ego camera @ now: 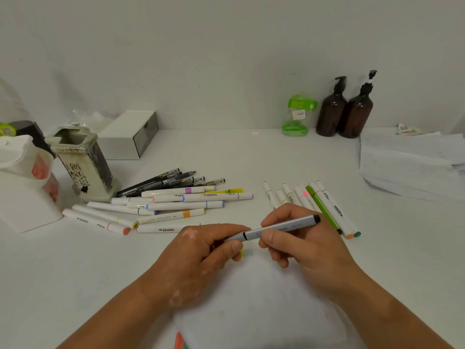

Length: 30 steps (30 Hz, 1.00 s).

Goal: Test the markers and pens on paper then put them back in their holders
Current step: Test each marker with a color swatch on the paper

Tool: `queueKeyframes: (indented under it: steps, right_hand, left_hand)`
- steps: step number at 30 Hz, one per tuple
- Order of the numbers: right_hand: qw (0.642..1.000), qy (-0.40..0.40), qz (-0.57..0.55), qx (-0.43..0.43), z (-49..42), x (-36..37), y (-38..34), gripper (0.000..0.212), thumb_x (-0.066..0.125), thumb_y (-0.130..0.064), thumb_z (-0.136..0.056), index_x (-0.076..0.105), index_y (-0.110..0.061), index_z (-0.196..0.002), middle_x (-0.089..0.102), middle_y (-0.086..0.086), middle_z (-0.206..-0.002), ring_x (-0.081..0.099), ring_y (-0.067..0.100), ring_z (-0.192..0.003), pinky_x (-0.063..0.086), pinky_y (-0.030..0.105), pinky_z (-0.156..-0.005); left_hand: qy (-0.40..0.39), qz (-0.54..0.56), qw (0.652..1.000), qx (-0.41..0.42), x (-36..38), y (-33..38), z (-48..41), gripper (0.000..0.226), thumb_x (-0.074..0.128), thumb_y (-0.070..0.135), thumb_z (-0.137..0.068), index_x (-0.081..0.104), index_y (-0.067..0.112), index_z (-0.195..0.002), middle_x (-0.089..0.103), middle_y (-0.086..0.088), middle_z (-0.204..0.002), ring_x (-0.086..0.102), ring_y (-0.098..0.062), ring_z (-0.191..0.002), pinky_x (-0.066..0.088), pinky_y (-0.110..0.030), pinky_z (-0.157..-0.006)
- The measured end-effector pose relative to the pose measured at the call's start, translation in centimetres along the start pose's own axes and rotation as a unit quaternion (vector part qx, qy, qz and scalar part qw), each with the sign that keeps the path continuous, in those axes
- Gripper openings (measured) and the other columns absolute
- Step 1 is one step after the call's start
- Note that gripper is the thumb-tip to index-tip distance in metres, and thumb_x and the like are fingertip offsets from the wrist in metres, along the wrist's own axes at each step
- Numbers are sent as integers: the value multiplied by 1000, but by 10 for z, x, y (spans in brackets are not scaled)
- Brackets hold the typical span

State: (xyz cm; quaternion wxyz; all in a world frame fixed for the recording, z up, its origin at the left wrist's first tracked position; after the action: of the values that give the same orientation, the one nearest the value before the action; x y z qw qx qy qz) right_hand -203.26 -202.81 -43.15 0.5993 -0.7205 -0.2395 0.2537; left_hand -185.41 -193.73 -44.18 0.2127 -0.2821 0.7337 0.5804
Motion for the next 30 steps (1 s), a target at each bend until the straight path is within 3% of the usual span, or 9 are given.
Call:
queueKeyframes:
  steps: [6, 20, 23, 26, 30]
  right_hand:
    - [1000, -5, 17, 12, 1, -2, -1, 8, 75, -22, -79, 77, -28, -85, 74, 9, -75, 63, 15, -58, 51, 22, -56]
    - [996, -19, 80, -21, 2, -4, -5, 18, 82, -15, -82, 78, -32, -84, 72, -2, -69, 66, 10, -59, 54, 21, -59]
    - [997, -19, 76, -24, 1, -5, -5, 10, 81, -24, -81, 78, -32, -88, 70, -4, -67, 63, 8, -58, 51, 21, -56]
    - [999, -17, 43, -20, 1, -13, -6, 16, 74, -33, -77, 80, -25, -90, 74, 7, -75, 62, 12, -60, 51, 25, -56]
    - [985, -27, 171, 6, 1, -16, 1, 17, 84, -23, -80, 78, -36, -88, 75, -5, -74, 63, 3, -63, 51, 20, -59]
  left_hand:
    - [-18, -18, 1000, 5, 0, 0, 0, 15, 55, 29, -100, 70, 29, -103, 62, 13, -75, 54, -9, -64, 41, -15, -58]
    - [-61, 52, 997, -1, -3, 1, 0, 18, 53, 34, -101, 70, 33, -107, 56, 15, -67, 48, -5, -60, 41, -22, -59]
    - [-41, 36, 998, -12, -3, -1, -2, 19, 55, 32, -100, 70, 37, -110, 59, 14, -70, 50, -5, -63, 42, -20, -60]
    - [5, 56, 998, -25, -7, -6, -3, 19, 59, 28, -98, 70, 38, -109, 62, 1, -76, 52, -8, -65, 45, -23, -62]
    - [43, 82, 994, -60, -9, -17, -4, 15, 67, 26, -93, 70, 36, -104, 57, -4, -72, 49, -12, -63, 50, -40, -62]
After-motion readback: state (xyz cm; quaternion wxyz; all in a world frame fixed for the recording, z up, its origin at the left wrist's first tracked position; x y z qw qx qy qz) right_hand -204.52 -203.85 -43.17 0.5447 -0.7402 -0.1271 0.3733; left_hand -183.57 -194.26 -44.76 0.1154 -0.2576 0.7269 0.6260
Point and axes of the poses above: each hand's wrist, its own z-axis away from the middle knuckle, its own x-axis out of the palm, y = z × x, the point moved 3 cm from there along -z, towards the middle knuckle
